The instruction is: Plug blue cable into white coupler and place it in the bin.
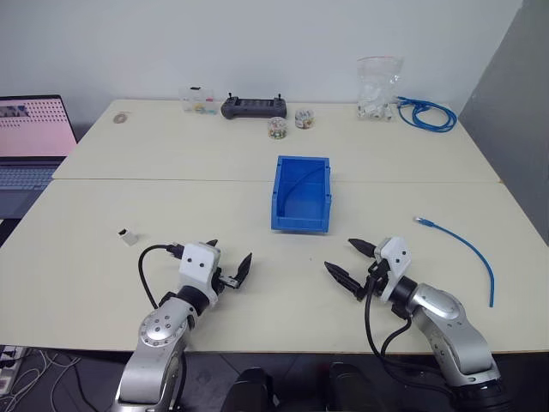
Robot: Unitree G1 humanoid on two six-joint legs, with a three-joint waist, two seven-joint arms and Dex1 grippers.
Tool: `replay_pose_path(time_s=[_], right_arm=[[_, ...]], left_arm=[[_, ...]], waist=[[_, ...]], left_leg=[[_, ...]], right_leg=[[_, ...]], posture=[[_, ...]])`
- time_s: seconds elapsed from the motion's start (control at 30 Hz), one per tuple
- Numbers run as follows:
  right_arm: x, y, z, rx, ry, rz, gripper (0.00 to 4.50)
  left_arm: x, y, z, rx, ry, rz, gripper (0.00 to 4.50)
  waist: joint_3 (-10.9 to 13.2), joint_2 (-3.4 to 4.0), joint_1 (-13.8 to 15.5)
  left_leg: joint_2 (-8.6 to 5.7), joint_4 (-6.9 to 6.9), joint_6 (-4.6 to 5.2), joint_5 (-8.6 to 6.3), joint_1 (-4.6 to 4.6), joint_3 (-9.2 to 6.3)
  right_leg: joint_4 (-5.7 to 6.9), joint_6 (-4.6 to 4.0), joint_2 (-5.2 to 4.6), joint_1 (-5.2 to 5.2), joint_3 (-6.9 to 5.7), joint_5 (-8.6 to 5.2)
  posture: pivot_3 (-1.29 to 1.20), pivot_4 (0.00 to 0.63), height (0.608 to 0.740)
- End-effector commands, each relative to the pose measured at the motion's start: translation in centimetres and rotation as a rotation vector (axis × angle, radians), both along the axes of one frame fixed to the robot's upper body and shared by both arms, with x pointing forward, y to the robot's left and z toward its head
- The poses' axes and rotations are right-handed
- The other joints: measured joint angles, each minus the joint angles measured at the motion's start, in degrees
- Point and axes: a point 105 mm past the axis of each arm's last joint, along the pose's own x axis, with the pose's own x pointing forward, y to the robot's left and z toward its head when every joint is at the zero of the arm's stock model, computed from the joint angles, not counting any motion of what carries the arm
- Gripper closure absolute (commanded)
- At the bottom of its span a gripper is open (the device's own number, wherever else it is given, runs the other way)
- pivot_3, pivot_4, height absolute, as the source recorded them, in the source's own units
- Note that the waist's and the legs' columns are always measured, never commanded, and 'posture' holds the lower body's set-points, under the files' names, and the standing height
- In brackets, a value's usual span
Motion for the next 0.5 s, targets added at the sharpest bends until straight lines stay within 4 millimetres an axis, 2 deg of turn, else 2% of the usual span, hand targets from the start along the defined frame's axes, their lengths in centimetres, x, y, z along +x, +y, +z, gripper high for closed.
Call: replay_pose_path(time_s=[0.03,0.27,0.37,0.5], right_arm=[[-0.1,0.3,0.7,0.006,-0.031,0.006,0.0],[-0.2,0.3,0.6,0.006,-0.029,0.004,0.0],[-0.2,0.3,0.6,0.006,-0.03,0.004,0.0],[-0.2,0.1,0.7,0.003,-0.036,0.0,0.0]], left_arm=[[-0.6,-1.1,1.2,0.015,-0.055,-0.056,0.03],[-1.1,-1.7,1.2,0.014,-0.077,-0.11,0.03],[-2.2,-2.2,1.6,-0.066,-0.079,-0.212,0.03],[-2.8,-2.1,1.5,-0.119,-0.05,-0.258,0.03]], waist=[[0.0,0.0,0.1],[0.0,0.0,0.2],[0.0,0.0,0.2],[0.0,0.01,0.3]], left_leg=[[0.0,0.0,0.0,0.0,0.0,0.0],[0.0,0.0,0.0,0.0,0.0,0.04],[0.01,-0.01,0.0,-0.01,0.0,0.06],[0.01,-0.01,0.0,-0.01,-0.01,0.07]], right_leg=[[0.0,0.0,0.0,0.0,0.0,0.0],[-0.02,0.01,0.0,-0.01,0.05,0.0],[-0.04,0.01,0.0,-0.02,0.06,0.0],[-0.05,0.01,-0.01,-0.02,0.06,0.0]], posture=[[0.0,0.15,0.74],[0.0,0.15,0.74],[0.0,0.15,0.74],[0.0,0.15,0.74]])
